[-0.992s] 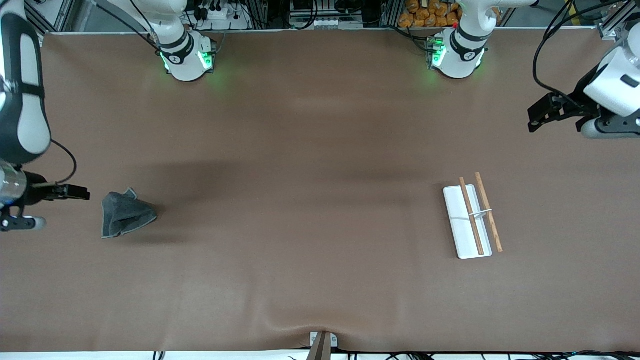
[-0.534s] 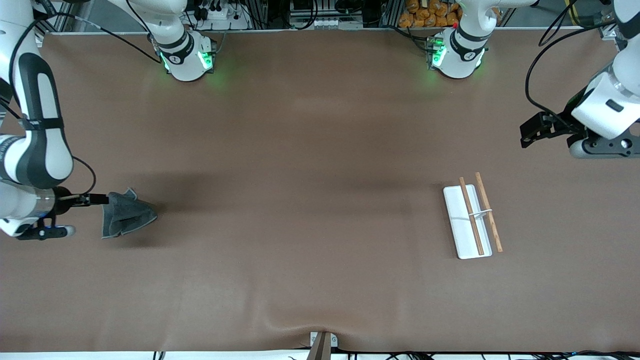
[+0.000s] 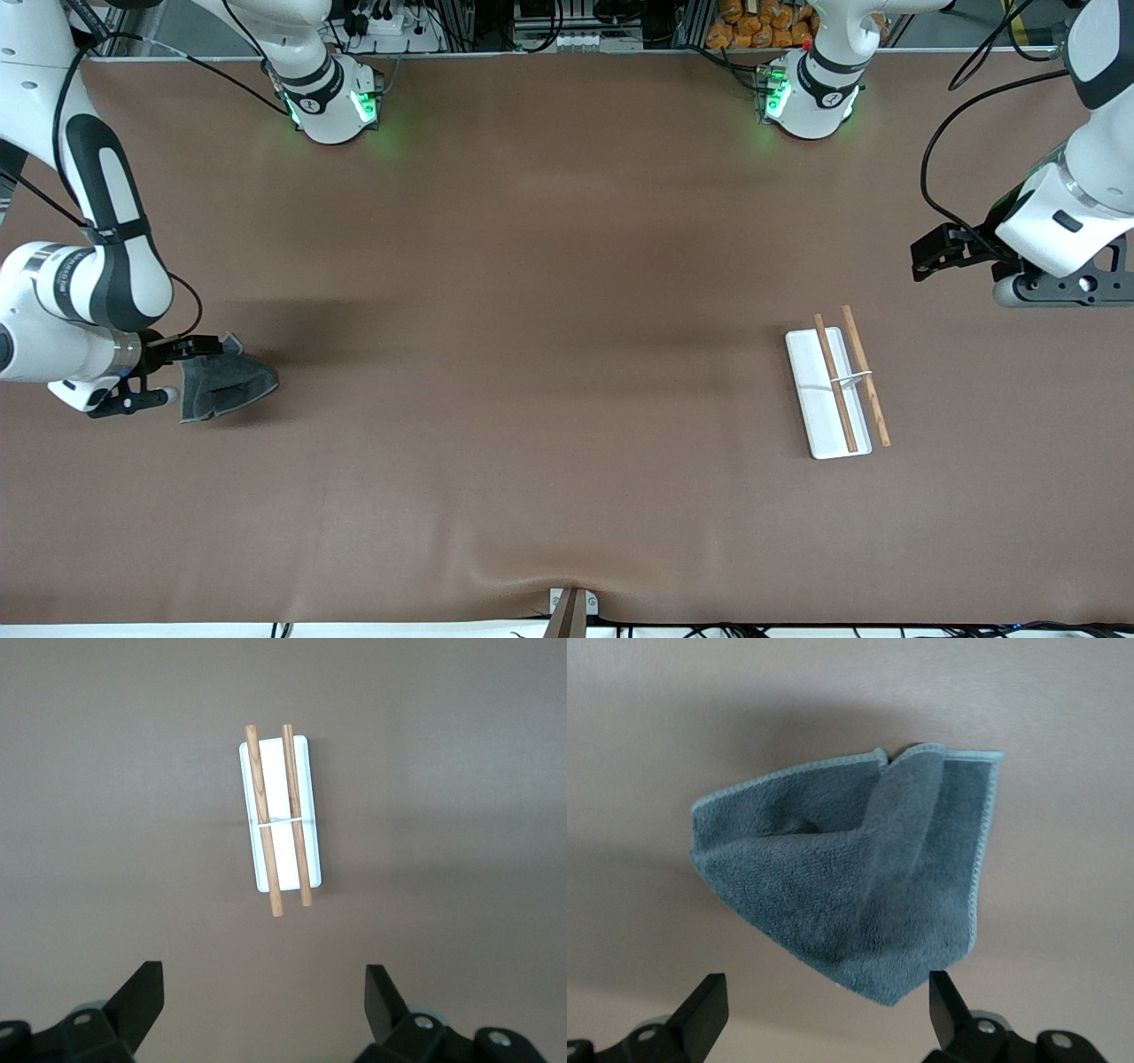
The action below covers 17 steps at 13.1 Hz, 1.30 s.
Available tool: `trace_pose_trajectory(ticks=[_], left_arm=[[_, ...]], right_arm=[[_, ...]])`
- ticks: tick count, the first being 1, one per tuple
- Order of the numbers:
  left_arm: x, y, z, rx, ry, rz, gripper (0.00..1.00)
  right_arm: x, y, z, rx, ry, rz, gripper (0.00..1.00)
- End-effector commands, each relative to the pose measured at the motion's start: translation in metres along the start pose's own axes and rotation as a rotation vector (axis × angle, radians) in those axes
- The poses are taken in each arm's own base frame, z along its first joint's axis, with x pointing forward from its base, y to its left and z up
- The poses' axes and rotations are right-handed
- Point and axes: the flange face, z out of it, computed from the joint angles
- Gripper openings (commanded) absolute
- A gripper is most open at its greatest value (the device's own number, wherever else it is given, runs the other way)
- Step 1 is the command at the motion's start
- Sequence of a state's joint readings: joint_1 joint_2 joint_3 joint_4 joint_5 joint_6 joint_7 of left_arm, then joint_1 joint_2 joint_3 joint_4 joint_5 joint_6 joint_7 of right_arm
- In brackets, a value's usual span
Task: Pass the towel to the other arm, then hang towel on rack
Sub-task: 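Grasp the grey towel with the right gripper and lift it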
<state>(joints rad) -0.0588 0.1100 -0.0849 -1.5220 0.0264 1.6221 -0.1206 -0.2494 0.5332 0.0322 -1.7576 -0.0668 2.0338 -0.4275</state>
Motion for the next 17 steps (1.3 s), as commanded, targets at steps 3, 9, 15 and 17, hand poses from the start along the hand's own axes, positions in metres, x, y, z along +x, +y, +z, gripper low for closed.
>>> trace_pose_trajectory(ticks=[3,9,15,17], left_arm=[[0.009,0.003,0.008,-0.002,0.019,0.004,1.00],[0.011,0.003,0.013,-0.002,0.013,0.005,1.00],[0.012,0.003,0.016,-0.002,0.012,0.004,1.00],[0.012,0.003,0.017,-0.001,0.009,0.004,1.00]], right_arm=[[-0.008,0.006,0.038,0.012,-0.015,-0.167,1.00],[-0.011,0.031,0.060,0.007,0.027,-0.255,0.20],[-0.006,0.017,0.037,0.023,0.003,-0.238,0.00],[0.007,0.003,-0.004,0.016,-0.009,-0.264,0.00]])
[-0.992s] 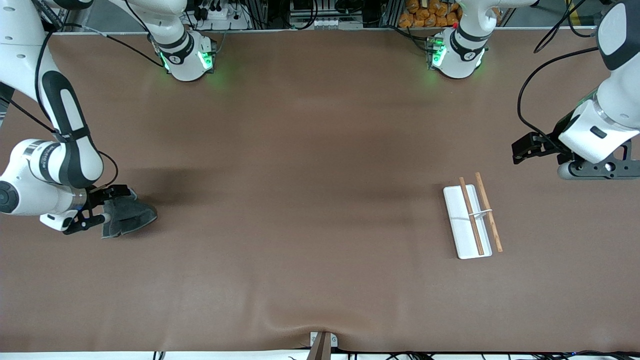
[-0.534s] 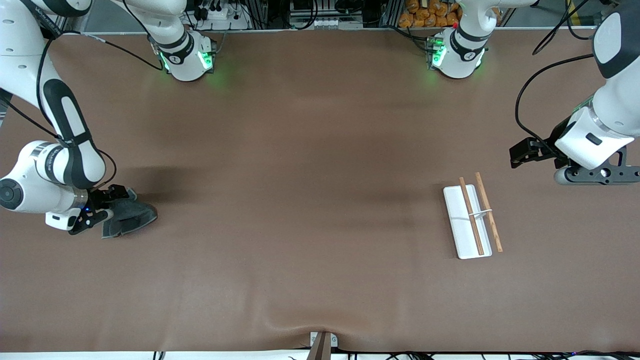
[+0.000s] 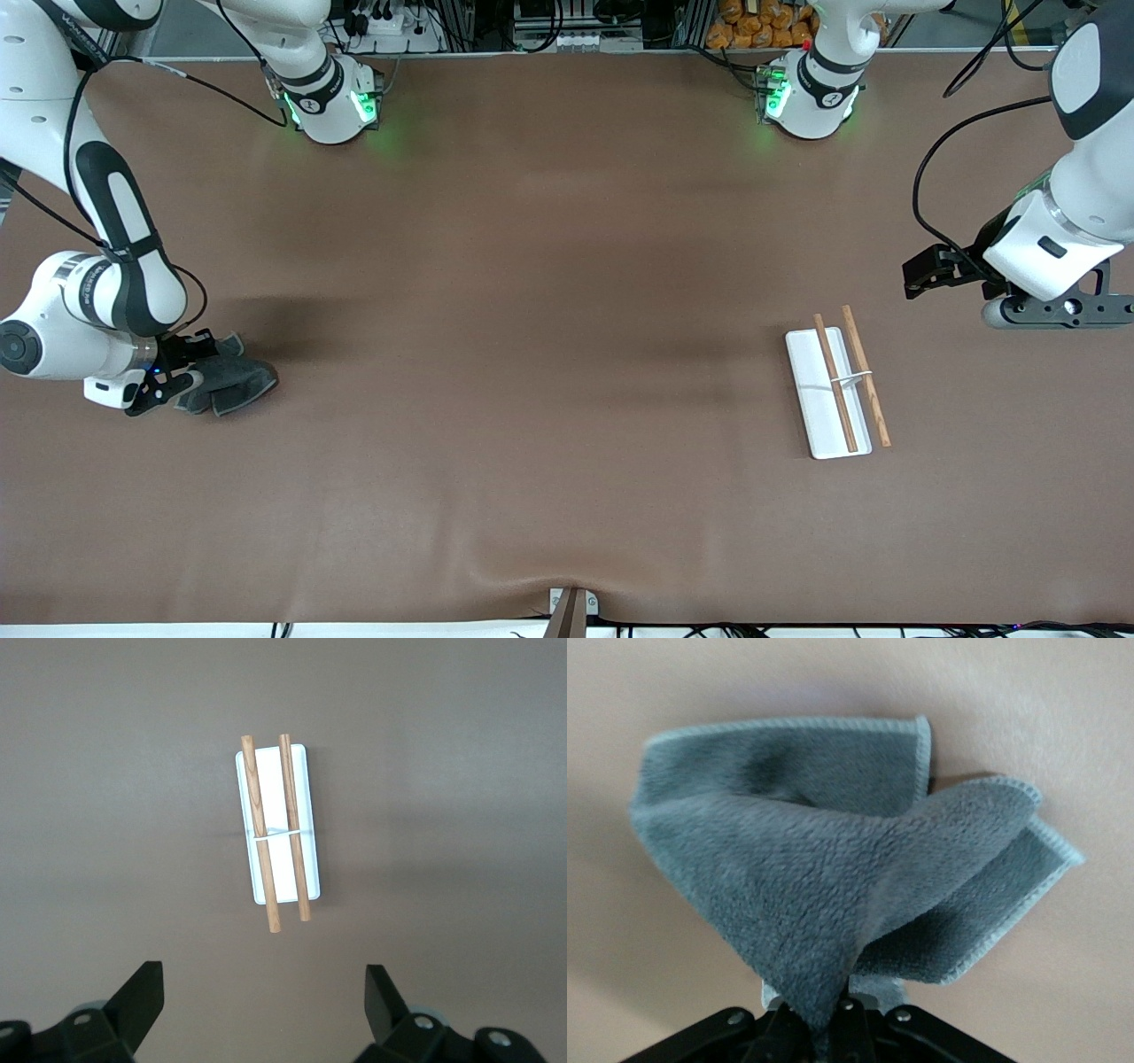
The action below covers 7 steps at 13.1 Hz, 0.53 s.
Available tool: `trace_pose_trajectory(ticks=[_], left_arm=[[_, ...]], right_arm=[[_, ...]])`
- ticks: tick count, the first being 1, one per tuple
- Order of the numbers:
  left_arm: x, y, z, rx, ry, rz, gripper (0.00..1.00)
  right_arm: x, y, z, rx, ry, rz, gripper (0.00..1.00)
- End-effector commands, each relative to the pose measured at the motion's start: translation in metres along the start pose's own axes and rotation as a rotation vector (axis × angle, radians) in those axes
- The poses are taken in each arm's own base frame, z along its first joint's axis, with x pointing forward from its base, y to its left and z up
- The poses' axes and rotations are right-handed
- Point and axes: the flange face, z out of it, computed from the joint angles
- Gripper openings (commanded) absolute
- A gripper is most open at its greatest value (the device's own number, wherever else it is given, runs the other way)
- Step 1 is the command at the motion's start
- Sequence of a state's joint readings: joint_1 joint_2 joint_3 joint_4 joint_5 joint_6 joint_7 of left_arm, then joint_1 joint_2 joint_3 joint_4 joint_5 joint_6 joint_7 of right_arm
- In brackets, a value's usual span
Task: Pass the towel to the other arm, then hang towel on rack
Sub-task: 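Grasp the grey towel with the right gripper and lift it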
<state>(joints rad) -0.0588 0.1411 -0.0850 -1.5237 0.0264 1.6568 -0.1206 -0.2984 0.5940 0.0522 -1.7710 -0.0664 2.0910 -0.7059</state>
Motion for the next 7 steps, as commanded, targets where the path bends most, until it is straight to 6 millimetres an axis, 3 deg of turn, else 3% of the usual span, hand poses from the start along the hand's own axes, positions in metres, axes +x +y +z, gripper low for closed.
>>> trace_pose_trajectory(ticks=[1,4,7], left_arm=[[0.000,0.001,0.000,0.002,0.008,0.002,1.00],[-0.001,0.001,0.000,0.002,0.007,0.002,1.00],[-0.003,0.001,-0.005,0.002,0.014,0.002,1.00]], right_arm=[[0.022,-0.020,-0.067,-0.016,-0.017,-0.026,0.00],[0.048,-0.049,-0.116,-0.038,-0.013,-0.078,0.00],[0.075,-0.109,-0.157,-0.095,0.023,-0.167,0.00]])
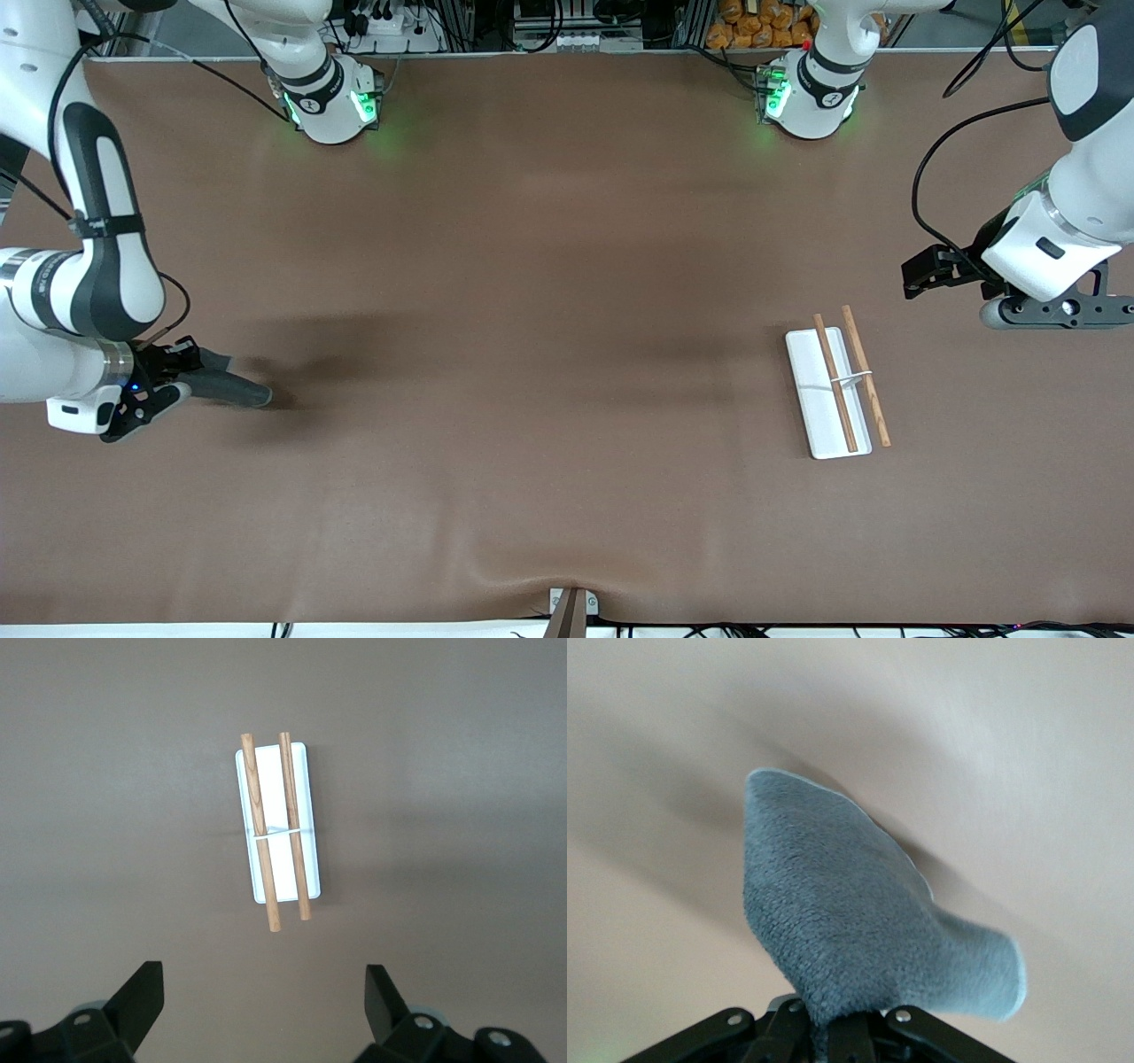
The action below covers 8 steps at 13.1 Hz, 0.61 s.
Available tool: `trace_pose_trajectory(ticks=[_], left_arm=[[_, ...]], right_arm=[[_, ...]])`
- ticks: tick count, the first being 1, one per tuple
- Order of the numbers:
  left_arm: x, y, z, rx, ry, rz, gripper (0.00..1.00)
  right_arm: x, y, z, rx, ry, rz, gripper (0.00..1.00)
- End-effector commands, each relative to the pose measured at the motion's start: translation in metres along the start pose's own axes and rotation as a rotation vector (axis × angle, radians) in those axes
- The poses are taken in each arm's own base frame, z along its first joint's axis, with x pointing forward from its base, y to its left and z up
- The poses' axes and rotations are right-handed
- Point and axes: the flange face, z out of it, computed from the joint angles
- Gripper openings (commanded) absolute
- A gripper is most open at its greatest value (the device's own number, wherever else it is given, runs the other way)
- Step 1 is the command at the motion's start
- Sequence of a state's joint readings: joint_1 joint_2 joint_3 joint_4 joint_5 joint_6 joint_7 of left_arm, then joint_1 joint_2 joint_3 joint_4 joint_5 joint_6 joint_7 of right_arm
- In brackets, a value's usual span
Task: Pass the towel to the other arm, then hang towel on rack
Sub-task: 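Grasp the grey towel with the right gripper and lift it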
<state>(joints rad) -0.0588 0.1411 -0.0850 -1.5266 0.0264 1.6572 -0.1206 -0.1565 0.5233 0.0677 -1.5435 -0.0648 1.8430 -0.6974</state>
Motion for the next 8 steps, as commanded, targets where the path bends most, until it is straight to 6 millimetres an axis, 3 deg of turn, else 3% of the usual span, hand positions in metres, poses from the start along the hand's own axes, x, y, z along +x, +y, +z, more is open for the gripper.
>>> trace_pose_trajectory(ticks=[1,4,5,8], left_arm=[[-0.004,0.001,-0.007,0.002,0.016,0.001,1.00],[-0.007,0.000,-0.014,0.002,0.023,0.001,1.00],[-0.008,0.000,-0.015,0.002,0.025,0.003,1.00],[-0.010,0.001,-0.020,0.002,0.031,0.004,1.00]], right_arm=[[0.032,-0.054,-0.044,-0.055,0.028,-0.081,0.00],[0.084,-0.140,-0.083,-0.093,0.099,-0.231,0.00],[0.098,-0.162,-0.095,-0.093,0.130,-0.270,0.00],[0.122,-0.211,-0.105,-0.018,0.202,-0.328,0.00]])
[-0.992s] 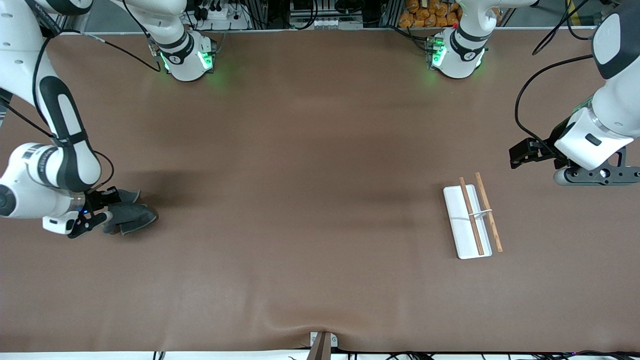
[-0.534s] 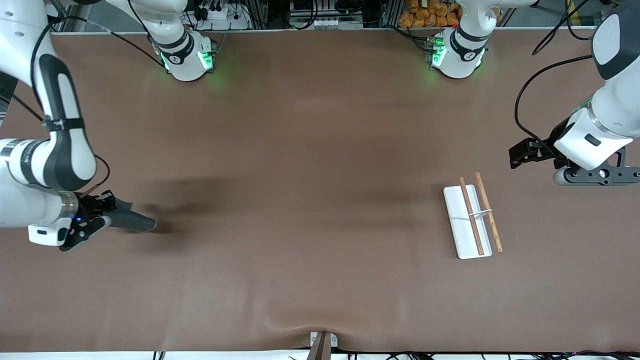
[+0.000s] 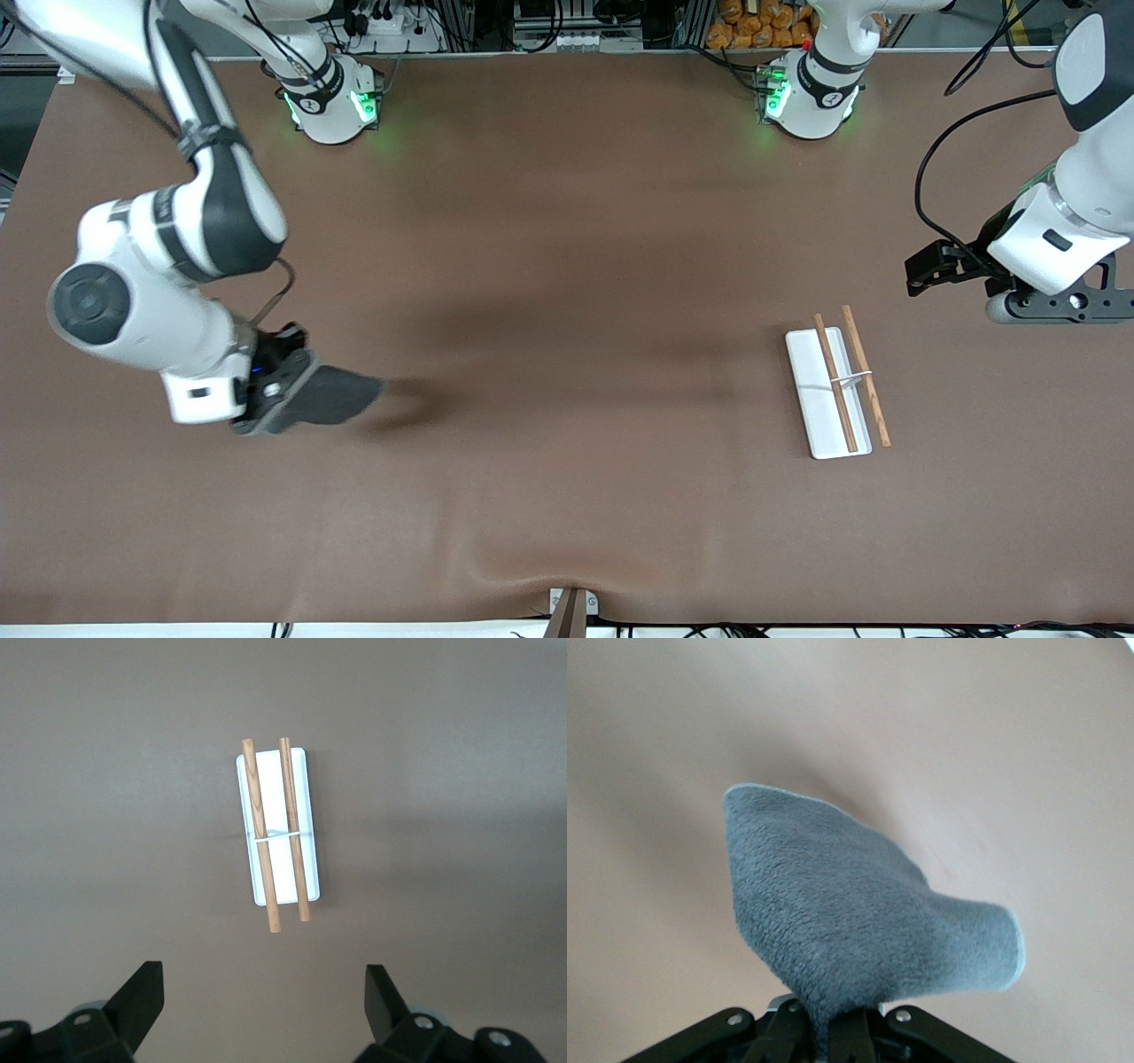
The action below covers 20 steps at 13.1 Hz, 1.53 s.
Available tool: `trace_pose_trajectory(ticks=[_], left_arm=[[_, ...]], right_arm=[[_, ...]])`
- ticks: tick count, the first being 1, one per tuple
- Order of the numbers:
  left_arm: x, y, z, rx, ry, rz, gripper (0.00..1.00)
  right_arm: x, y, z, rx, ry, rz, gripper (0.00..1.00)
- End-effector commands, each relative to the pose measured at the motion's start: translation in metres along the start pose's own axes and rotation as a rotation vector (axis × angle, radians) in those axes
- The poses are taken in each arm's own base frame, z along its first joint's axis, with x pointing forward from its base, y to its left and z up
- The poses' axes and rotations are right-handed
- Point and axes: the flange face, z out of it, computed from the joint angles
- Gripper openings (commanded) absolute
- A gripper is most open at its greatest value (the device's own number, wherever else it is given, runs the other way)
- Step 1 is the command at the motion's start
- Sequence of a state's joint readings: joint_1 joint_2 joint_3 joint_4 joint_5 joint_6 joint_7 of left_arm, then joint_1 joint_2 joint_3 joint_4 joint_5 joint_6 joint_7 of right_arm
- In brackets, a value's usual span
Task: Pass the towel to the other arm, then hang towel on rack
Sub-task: 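Carry the towel with the right gripper toward the table middle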
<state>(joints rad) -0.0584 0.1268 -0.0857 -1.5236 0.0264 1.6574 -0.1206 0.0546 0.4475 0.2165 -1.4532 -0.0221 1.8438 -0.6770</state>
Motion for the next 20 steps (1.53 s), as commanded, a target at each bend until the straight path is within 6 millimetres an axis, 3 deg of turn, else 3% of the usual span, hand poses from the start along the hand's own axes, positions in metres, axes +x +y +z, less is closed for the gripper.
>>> trace_pose_trajectory(ticks=[1,6,11,20], left_arm=[[-0.007,0.000,-0.010,0.003,0.010,0.003,1.00],[-0.010,0.000,-0.015,0.003,0.013,0.007,1.00],[-0.010,0.001,-0.023,0.002,0.030,0.016,1.00],[-0.005,0.037,-0.001,-0.002,0.003,0.071,1.00]], right_arm=[[0.023,-0.020,-0.009,0.056,0.081,-0.019,0.00],[0.080,-0.070,-0.008,0.129,0.256,-0.039,0.00],[0.141,-0.150,-0.003,0.124,0.312,0.002,0.00],[0.211,-0.254,0.003,0.176,0.375,0.147,0.00]])
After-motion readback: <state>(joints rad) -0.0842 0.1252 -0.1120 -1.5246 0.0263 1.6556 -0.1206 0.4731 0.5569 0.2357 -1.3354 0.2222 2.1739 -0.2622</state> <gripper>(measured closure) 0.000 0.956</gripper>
